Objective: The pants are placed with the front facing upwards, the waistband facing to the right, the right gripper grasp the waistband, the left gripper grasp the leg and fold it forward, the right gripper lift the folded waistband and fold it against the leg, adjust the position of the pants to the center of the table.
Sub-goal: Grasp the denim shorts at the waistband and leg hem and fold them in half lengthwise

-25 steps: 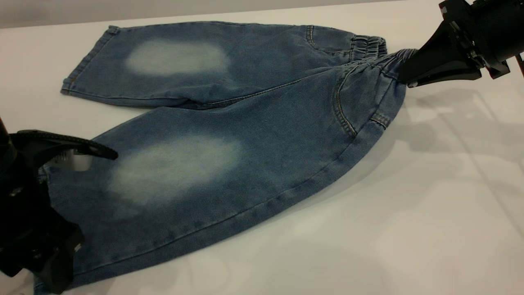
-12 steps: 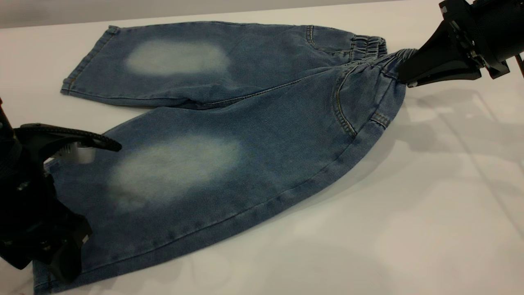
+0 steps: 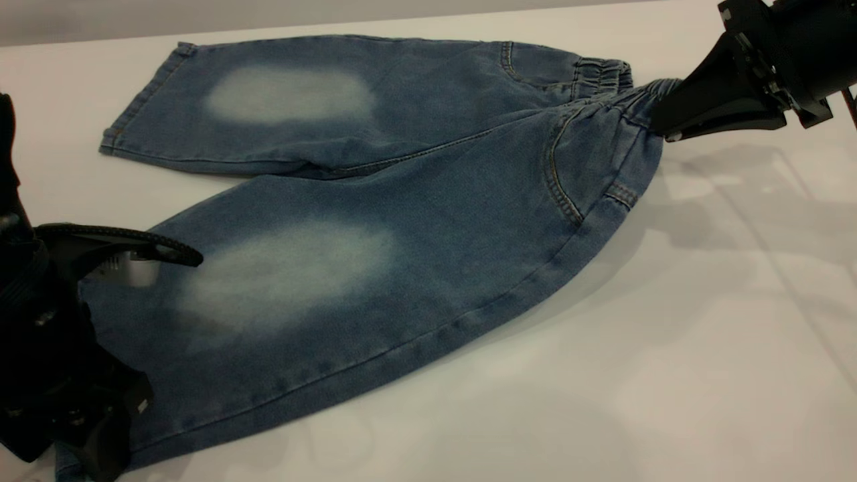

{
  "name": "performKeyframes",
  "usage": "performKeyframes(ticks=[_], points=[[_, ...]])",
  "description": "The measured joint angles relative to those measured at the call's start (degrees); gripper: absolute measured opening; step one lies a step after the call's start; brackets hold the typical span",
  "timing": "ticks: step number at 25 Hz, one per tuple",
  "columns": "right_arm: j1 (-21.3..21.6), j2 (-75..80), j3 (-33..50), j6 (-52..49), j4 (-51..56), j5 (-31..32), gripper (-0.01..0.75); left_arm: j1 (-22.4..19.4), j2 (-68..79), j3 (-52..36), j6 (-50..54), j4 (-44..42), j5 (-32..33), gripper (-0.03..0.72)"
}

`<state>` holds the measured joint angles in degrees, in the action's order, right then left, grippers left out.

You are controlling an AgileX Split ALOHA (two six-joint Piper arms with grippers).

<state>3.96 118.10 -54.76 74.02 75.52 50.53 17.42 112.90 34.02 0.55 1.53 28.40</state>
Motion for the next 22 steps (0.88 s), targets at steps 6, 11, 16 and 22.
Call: performKeyframes(ticks=[6, 11, 16, 22], points=[[0.0, 0.0, 0.0, 0.0, 0.0, 0.0, 0.029, 0.0, 0.0, 0.0, 0.0, 0.3, -0.2, 0.304], [0.0, 0.0, 0.0, 0.0, 0.0, 0.1, 0.029, 0.0, 0.0, 0.0, -0.1, 0.6, -0.4, 0.102], [0.0, 0.0, 0.0, 0.0, 0.0, 0.2, 0.029, 0.0, 0.0, 0.3, -0.1, 1.2, 0.3, 0.059], [0.0, -1.4, 0.0, 0.5, 0.1, 0.3, 0.029, 0.0, -3.5, 0.5, -0.1, 2.0, 2.5, 0.059]])
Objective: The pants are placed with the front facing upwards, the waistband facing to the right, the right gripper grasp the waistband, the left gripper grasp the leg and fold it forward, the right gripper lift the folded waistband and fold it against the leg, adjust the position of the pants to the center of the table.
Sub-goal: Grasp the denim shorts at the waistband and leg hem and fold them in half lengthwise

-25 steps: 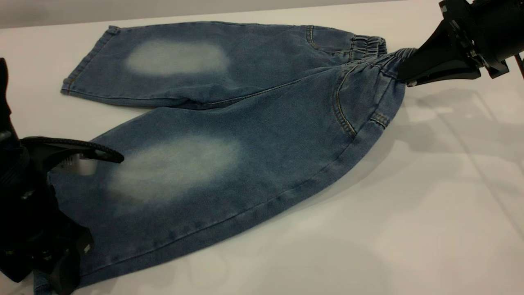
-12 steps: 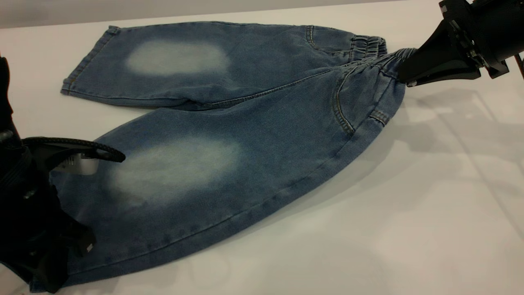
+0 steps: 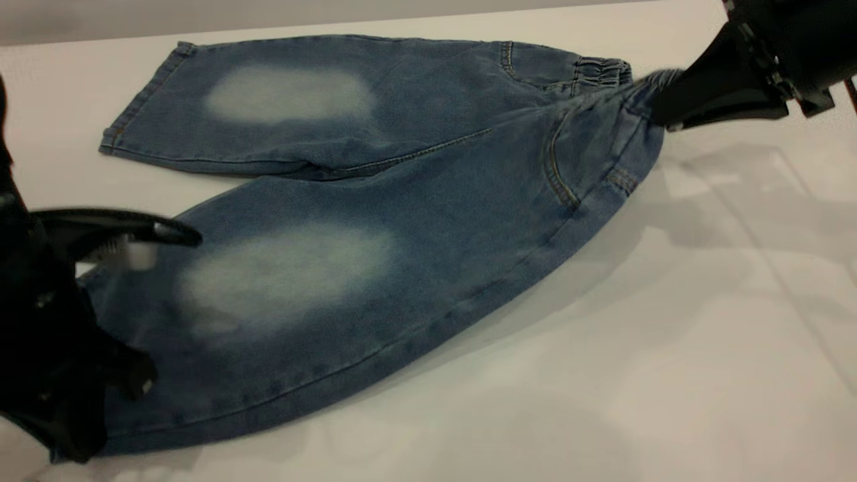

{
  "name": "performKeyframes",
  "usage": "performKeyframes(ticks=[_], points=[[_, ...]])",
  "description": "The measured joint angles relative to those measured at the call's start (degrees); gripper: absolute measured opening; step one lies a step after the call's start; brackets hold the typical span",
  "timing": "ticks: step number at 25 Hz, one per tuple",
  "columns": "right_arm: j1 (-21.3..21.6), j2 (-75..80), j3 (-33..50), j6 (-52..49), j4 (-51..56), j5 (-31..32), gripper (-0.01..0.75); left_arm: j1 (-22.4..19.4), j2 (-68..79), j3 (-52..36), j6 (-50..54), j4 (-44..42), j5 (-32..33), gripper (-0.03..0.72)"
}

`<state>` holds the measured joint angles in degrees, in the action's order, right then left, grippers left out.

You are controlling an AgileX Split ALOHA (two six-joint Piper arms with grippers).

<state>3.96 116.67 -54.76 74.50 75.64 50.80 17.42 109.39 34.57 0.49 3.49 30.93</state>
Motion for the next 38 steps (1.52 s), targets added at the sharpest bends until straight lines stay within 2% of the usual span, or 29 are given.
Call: performKeyframes(ticks=[19, 29, 38], points=[[0.0, -1.4, 0.1, 0.0, -0.7, 1.1, 0.029, 0.0, -22.7, -0.1, 0.0, -0.5, 7.8, 0.059], [0.0, -1.4, 0.1, 0.0, 0.6, 0.9, 0.029, -0.1, -25.8, 0.3, 0.4, -0.4, 4.7, 0.059], [0.0, -1.4, -2.8, -0.1, 1.1, 2.3, 0.029, -0.2, -27.6, 7.0, 0.1, -1.0, 5.7, 0.059]])
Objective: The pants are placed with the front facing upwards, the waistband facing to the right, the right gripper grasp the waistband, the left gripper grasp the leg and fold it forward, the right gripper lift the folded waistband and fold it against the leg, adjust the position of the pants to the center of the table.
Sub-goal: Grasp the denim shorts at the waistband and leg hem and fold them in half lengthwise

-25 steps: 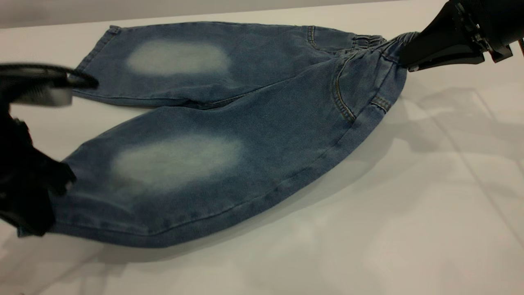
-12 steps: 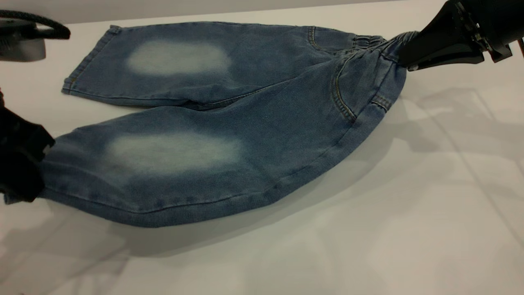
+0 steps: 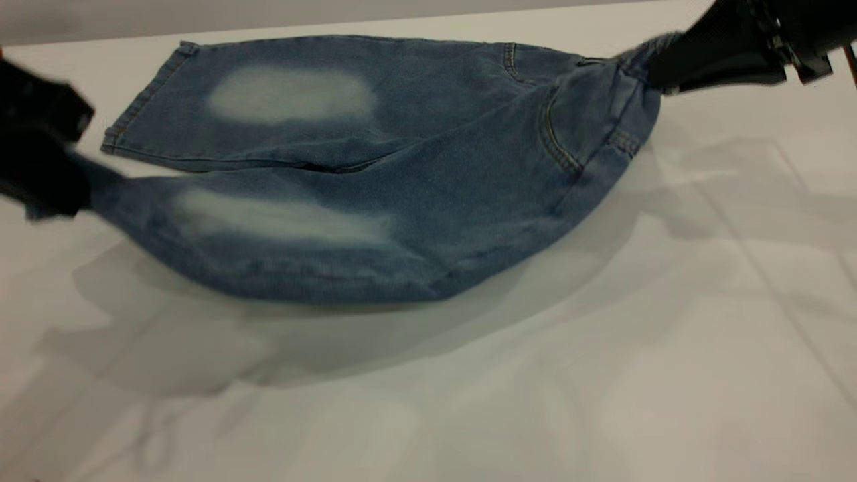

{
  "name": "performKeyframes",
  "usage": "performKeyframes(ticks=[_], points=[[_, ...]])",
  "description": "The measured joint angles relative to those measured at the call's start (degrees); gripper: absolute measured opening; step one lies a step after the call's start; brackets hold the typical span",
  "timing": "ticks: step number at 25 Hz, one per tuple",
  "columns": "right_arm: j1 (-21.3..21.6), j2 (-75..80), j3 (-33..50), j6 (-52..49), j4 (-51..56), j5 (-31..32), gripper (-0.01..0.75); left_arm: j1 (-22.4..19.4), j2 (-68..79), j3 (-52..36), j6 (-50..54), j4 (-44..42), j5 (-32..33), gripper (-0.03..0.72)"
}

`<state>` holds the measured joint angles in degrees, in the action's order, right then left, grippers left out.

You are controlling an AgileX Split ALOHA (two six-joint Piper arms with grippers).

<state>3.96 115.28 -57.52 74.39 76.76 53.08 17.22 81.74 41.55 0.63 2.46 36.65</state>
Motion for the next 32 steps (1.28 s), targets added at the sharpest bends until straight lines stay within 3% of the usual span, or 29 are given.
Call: performKeyframes(ticks=[11, 21, 28, 32], points=[[0.0, 0.2, -7.7, -5.8, -3.2, -0.6, 0.029, 0.0, 0.5, 3.4, 0.2, -1.4, -7.2, 0.059], [0.0, 1.8, -8.4, -7.3, -3.5, -5.5, 0.029, -0.1, 4.2, 5.8, 0.9, -1.4, -14.9, 0.059], [0.0, 2.1, -11.4, -8.1, -3.7, -5.5, 0.029, -0.1, 8.5, 10.7, 0.8, -2.5, -16.0, 0.059], [0.0, 3.3, -13.2, -8.4, -3.6, -6.4, 0.029, -2.0, 10.0, 13.6, 0.7, -2.5, -16.1, 0.059]])
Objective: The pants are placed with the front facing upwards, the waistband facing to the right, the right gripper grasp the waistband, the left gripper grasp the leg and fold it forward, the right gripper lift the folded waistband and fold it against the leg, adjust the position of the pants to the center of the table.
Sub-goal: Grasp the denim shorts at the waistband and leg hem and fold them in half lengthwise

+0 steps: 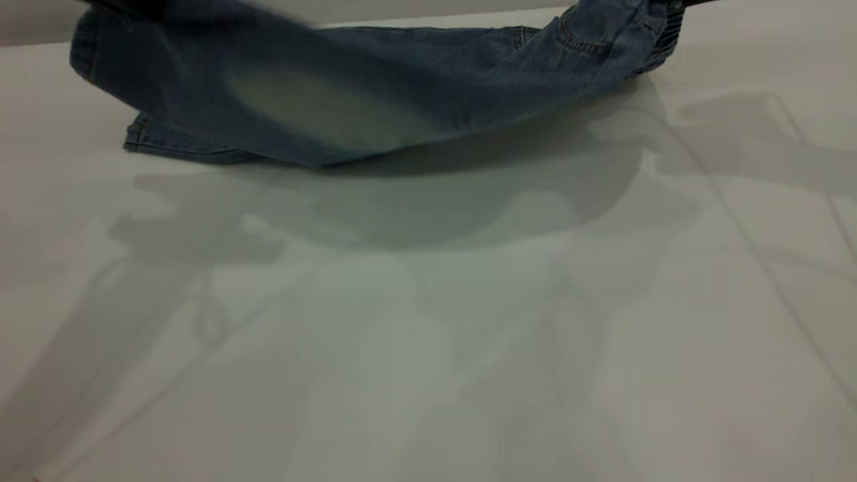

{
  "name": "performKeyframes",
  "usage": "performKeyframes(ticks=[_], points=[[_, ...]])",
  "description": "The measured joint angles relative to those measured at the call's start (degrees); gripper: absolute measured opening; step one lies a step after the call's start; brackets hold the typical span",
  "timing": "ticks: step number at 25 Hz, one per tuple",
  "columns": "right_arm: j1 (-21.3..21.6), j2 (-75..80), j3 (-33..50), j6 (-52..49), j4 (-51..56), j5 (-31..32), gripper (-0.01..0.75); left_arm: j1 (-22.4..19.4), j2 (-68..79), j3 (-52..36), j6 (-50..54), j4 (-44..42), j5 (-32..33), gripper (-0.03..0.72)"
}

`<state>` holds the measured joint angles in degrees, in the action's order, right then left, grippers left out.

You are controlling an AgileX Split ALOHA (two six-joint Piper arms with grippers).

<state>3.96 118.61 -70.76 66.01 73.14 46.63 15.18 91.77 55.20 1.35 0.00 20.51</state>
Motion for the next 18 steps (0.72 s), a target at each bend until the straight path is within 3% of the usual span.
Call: performKeyframes(ticks=[8, 18], points=[[0.0, 5.6, -4.6, -1.5, -0.2, 0.7, 0.029, -5.8, 3.3, 2.4, 0.0, 0.0, -1.7, 0.059], [0.0, 10.2, -12.0, -2.9, -0.5, 2.1, 0.029, -6.0, 10.9, 9.9, -0.8, 0.0, -2.5, 0.059]])
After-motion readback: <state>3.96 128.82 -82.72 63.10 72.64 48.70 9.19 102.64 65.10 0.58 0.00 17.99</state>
